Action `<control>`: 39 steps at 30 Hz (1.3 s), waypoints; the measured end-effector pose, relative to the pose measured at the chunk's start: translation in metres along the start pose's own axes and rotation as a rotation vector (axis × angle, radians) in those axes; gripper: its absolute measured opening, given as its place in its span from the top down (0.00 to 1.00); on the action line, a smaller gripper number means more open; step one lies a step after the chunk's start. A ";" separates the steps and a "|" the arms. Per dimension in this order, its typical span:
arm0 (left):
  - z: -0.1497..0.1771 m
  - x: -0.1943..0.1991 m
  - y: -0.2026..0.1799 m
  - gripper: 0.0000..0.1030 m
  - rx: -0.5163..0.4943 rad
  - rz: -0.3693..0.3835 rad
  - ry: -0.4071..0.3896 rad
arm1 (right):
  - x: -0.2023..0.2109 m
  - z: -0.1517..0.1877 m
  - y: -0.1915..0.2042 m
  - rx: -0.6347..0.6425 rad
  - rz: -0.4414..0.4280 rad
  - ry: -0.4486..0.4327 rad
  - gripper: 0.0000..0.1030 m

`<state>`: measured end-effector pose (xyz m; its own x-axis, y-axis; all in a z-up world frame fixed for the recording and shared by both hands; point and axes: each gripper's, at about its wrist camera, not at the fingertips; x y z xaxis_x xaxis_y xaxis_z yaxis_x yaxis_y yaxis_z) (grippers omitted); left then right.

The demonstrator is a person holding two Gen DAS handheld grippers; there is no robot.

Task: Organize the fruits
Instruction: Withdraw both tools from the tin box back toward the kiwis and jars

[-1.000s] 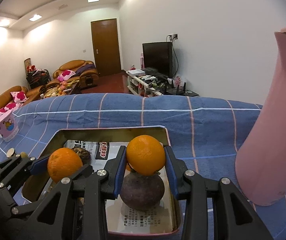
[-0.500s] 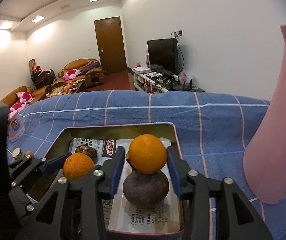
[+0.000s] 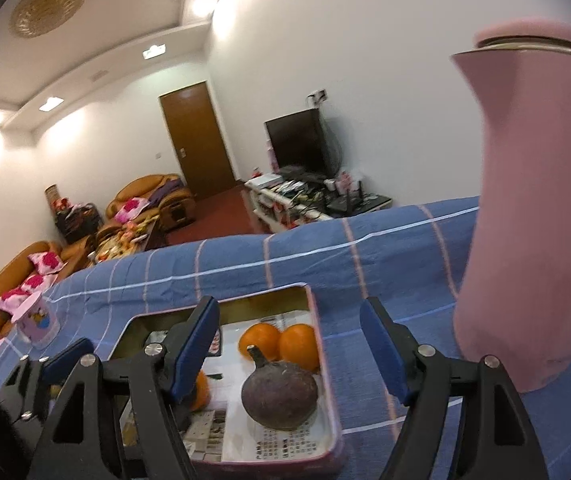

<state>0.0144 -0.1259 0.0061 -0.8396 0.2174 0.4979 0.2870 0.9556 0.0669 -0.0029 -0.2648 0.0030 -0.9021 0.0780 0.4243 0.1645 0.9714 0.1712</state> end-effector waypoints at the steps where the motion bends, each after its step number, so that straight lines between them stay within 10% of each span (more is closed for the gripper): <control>1: 0.000 0.002 0.001 0.00 0.002 -0.004 -0.011 | 0.003 0.000 -0.001 -0.003 0.011 -0.028 0.28; 14: 0.005 0.007 0.005 0.00 -0.009 -0.046 -0.020 | 0.020 0.004 0.011 0.082 0.178 -0.151 0.17; 39: 0.019 0.029 0.044 0.00 0.037 -0.093 -0.061 | 0.049 0.024 0.026 0.008 0.164 -0.132 0.17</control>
Point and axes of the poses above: each gripper's, at about its wrist camera, not at the fingertips, and x roughly against the way its jaws point, y to its left, z to its underside, and after that the axes turned 4 degrees about x, right-handed
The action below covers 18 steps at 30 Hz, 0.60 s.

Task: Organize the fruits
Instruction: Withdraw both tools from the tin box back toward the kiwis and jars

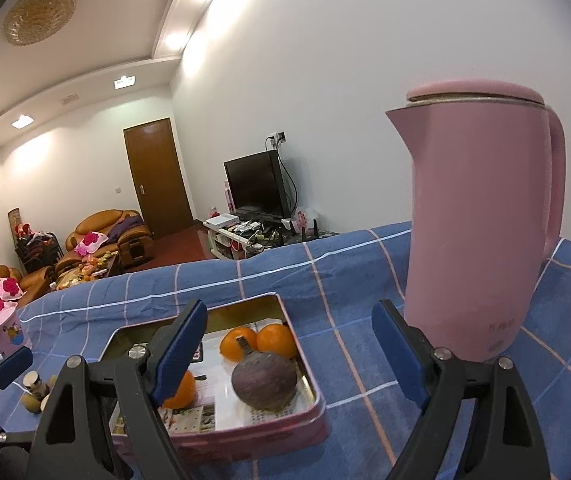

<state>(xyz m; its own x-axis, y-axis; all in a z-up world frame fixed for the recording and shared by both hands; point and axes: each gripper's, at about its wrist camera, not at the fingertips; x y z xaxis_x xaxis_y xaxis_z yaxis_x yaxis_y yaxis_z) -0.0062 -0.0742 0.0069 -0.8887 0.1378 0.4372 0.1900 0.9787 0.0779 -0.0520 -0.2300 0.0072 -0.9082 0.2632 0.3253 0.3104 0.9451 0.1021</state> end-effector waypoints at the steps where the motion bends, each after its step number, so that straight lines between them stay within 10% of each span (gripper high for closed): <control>1: 0.001 0.001 0.002 0.00 -0.002 -0.001 -0.001 | 0.001 0.000 0.002 0.002 -0.002 -0.001 0.17; 18: 0.009 0.004 0.058 0.00 0.028 -0.035 0.009 | 0.021 0.012 0.060 0.057 -0.056 -0.008 0.17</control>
Point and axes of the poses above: each gripper's, at about its wrist camera, not at the fingertips, and x roughly against the way its jaws point, y to its left, z to its underside, and after that the axes turned 4 degrees about x, right-handed
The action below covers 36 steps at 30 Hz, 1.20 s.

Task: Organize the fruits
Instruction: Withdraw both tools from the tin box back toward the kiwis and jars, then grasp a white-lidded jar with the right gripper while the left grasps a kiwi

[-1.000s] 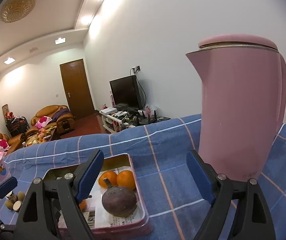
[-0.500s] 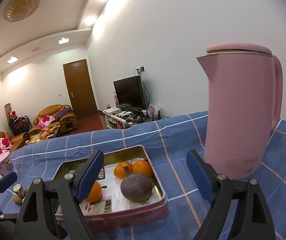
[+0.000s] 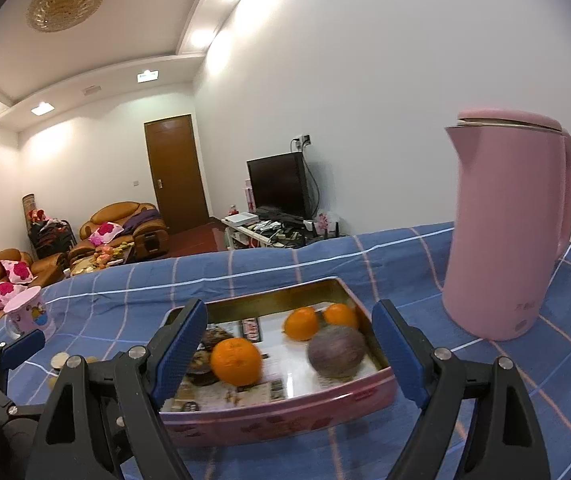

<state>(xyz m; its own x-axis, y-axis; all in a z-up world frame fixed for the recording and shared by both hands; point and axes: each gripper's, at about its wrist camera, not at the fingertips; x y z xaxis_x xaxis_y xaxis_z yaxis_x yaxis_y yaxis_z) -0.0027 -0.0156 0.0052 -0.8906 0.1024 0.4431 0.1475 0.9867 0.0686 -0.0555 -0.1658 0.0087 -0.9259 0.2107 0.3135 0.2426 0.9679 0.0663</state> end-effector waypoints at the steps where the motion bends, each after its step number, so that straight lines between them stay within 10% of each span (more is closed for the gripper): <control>1: 0.000 0.000 0.005 0.00 -0.002 -0.007 -0.001 | 0.000 0.000 0.004 0.002 -0.007 0.002 0.17; 21: 0.005 -0.039 0.131 0.00 0.155 -0.179 0.130 | -0.013 0.010 0.098 0.146 -0.176 0.078 0.17; 36: 0.015 -0.065 0.193 0.02 0.235 -0.262 0.244 | -0.061 0.033 0.177 0.302 -0.374 0.380 0.25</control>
Point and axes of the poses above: each gripper's, at about its wrist camera, not at the fingertips, and x roughly against the way its jaws point, y to its left, z to its underside, and after that the axes turned 4 degrees about x, right-handed
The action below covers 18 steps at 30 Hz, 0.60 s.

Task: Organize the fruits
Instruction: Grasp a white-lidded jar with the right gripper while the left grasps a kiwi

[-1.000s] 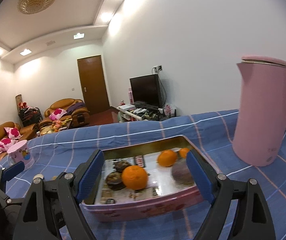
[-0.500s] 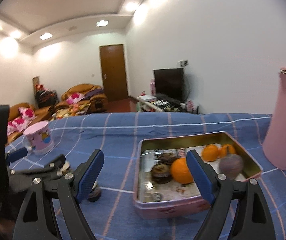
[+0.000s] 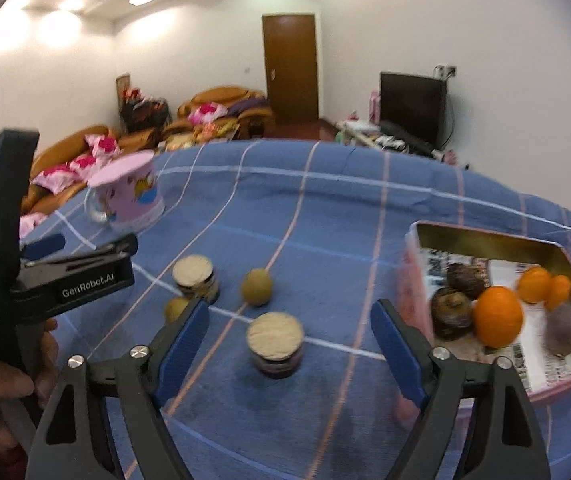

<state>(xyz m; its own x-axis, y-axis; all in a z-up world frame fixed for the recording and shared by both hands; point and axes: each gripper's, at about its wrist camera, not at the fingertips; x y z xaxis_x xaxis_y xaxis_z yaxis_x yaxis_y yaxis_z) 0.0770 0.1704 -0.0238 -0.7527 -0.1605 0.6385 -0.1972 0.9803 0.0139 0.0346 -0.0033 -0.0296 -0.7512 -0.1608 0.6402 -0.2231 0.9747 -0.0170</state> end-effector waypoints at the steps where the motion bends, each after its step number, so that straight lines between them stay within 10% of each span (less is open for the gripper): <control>1: 0.000 0.001 0.000 0.02 -0.010 0.014 0.001 | -0.005 0.000 0.003 0.013 -0.003 0.025 0.32; 10: 0.002 0.012 -0.010 0.04 -0.048 0.129 0.008 | -0.038 0.004 0.006 0.016 -0.021 0.195 0.52; 18: 0.002 0.014 -0.012 0.11 -0.040 0.219 0.030 | -0.022 0.006 0.000 -0.015 -0.044 0.137 0.65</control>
<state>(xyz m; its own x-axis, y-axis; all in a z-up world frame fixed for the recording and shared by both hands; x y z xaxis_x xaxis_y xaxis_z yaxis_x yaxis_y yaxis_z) 0.0671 0.1557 -0.0167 -0.7558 0.0599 0.6520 -0.0052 0.9952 -0.0974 0.0476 -0.0011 -0.0482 -0.6489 -0.1820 0.7388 -0.2442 0.9694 0.0243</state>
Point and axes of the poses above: each gripper's, at about its wrist camera, not at the fingertips, and x roughly against the way its jaws point, y to its left, z to its underside, and after that the axes turned 4 degrees about x, right-handed
